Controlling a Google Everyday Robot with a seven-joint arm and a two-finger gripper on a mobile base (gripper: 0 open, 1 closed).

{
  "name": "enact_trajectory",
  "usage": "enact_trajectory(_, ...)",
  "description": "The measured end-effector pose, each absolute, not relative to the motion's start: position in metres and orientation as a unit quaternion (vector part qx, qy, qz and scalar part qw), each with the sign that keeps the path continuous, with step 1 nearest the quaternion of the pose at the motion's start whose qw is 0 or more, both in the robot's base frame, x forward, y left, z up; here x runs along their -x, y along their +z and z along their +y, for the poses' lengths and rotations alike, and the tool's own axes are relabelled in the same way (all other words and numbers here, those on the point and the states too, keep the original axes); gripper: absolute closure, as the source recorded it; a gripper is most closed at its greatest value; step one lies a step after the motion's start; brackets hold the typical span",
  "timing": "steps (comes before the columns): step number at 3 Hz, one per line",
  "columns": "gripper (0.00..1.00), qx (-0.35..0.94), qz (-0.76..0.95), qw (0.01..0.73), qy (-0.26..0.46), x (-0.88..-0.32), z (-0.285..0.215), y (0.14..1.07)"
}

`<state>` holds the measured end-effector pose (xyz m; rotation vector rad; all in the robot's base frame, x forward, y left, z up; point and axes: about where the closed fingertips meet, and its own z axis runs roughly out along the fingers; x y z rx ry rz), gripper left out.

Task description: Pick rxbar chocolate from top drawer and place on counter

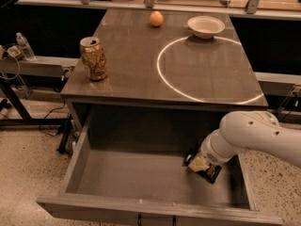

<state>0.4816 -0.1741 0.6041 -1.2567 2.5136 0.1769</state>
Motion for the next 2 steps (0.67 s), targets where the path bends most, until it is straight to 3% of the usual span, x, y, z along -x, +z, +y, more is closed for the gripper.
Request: enact_trajectory(2,1.00,0.412,0.882,0.222,0.060,-0.472,-0.221,0.730)
